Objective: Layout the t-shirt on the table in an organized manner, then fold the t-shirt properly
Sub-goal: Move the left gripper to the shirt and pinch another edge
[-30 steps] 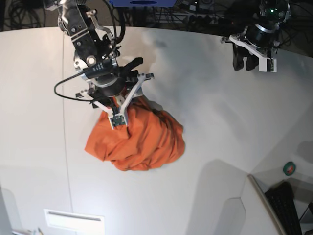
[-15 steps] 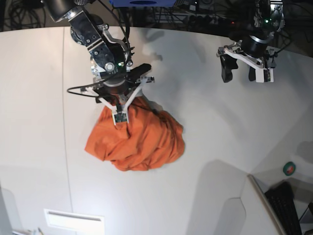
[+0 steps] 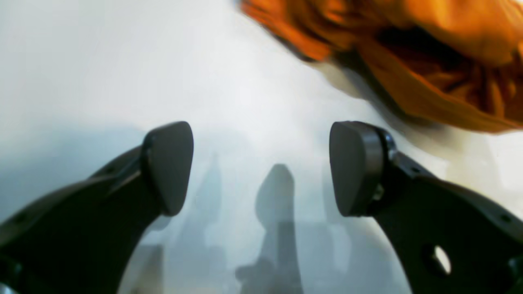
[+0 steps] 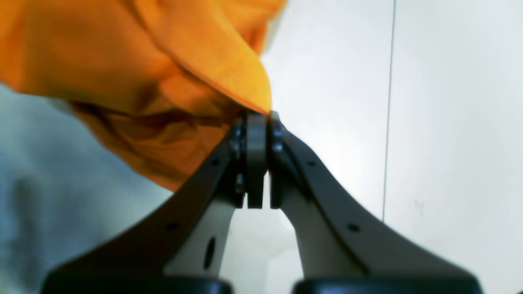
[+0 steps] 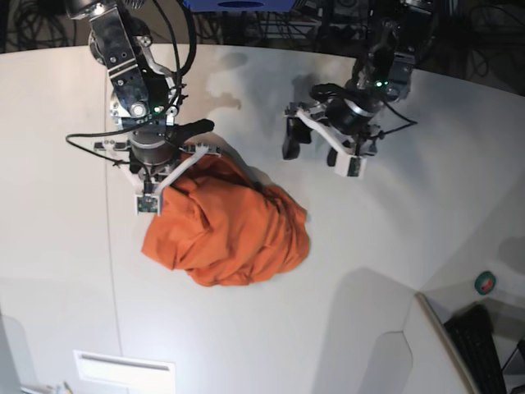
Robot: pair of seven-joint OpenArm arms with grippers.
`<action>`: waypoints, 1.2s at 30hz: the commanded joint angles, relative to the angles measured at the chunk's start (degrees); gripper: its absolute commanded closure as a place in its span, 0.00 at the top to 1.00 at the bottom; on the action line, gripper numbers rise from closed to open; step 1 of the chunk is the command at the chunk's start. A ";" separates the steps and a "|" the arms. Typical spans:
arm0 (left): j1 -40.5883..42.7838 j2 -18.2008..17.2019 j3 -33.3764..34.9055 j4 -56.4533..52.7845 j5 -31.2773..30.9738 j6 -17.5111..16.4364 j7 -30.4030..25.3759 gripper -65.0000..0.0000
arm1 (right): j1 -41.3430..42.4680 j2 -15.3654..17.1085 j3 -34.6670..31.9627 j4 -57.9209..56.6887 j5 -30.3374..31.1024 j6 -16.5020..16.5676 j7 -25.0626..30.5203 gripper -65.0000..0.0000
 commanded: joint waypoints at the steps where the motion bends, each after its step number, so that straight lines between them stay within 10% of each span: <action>1: -1.62 -0.18 0.53 -0.12 -0.62 -0.22 -1.31 0.76 | 0.50 -0.13 0.17 1.37 -0.51 0.43 0.86 0.00; 6: -8.13 3.42 1.49 -6.54 -0.71 -0.22 -1.31 0.74 | -0.12 -0.04 0.17 1.63 -0.51 0.69 1.12 0.00; 13: -9.54 6.94 5.10 -4.43 -0.71 -0.22 8.71 0.37 | -0.12 0.14 0.17 1.63 -0.69 0.69 1.12 0.00; 19: -9.71 11.16 1.14 -4.87 -0.71 -0.22 14.25 0.77 | -0.20 0.93 0.08 1.63 -0.60 0.78 1.03 0.00; 28: -17.10 16.35 1.14 -17.26 -0.71 -0.22 14.69 0.72 | -1.00 0.93 -0.01 1.63 -0.60 0.78 1.03 0.00; 31: -19.12 16.96 0.62 -23.06 -0.71 -0.22 14.69 0.57 | -1.43 0.93 0.08 1.63 -0.69 0.78 1.03 0.00; 36: -18.94 16.70 0.26 -22.98 -0.80 -0.22 14.69 0.00 | -2.67 2.86 -0.18 5.06 -0.51 0.78 1.12 0.00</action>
